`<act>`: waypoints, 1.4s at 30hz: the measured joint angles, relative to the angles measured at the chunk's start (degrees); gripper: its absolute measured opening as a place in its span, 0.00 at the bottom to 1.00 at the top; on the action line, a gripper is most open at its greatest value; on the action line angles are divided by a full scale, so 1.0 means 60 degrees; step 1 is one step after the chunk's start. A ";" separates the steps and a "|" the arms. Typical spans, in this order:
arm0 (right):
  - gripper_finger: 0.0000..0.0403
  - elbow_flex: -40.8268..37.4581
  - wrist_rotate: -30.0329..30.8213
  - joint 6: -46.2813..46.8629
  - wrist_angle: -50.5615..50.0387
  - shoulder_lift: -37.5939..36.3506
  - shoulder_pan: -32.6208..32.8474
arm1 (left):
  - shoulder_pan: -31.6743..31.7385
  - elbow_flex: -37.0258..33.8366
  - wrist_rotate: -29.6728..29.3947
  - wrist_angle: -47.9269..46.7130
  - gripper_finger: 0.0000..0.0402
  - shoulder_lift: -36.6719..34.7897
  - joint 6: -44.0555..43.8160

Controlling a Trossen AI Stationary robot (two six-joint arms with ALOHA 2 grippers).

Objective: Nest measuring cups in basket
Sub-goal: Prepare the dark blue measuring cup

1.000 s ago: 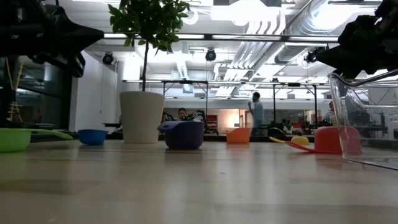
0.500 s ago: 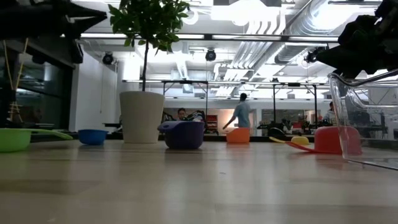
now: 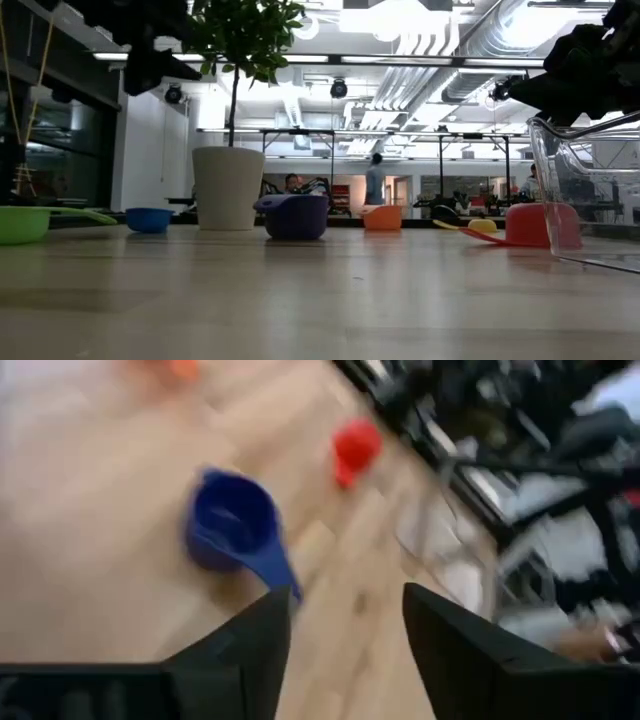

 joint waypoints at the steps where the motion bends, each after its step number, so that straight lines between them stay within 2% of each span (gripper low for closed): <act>1: 0.00 0.0000 0.0000 0.0000 0.0000 0.0000 -0.0002 | -0.0140 0.0019 -0.0001 0.0333 0.48 0.0318 -0.0049; 12: 0.00 -0.0002 0.0000 0.0000 0.0000 0.0004 -0.0004 | -0.1498 0.0006 -0.2746 0.2118 0.47 0.3983 -0.4077; 16: 0.00 -0.0003 0.0000 0.0001 0.0000 0.0004 -0.0001 | -0.1573 0.0370 -0.2930 0.2902 0.46 0.5309 -0.4580; 21: 0.00 0.0000 0.0000 0.0000 0.0000 0.0004 -0.0003 | -0.1271 0.1627 -0.3498 0.1869 0.46 0.6638 -0.4356; 25: 0.00 -0.0001 0.0000 0.0000 0.0000 0.0004 -0.0001 | -0.1014 0.2324 -0.3814 0.1003 0.46 0.7216 -0.4653; 30: 0.00 -0.0003 0.0000 0.0000 0.0000 0.0004 0.0000 | -0.0865 0.2370 -0.3725 0.0797 0.46 0.7814 -0.5029; 42: 0.00 -0.0001 0.0003 0.0000 0.0000 0.0007 -0.0003 | -0.0566 0.2362 -0.3688 0.1322 0.44 0.8586 -0.5354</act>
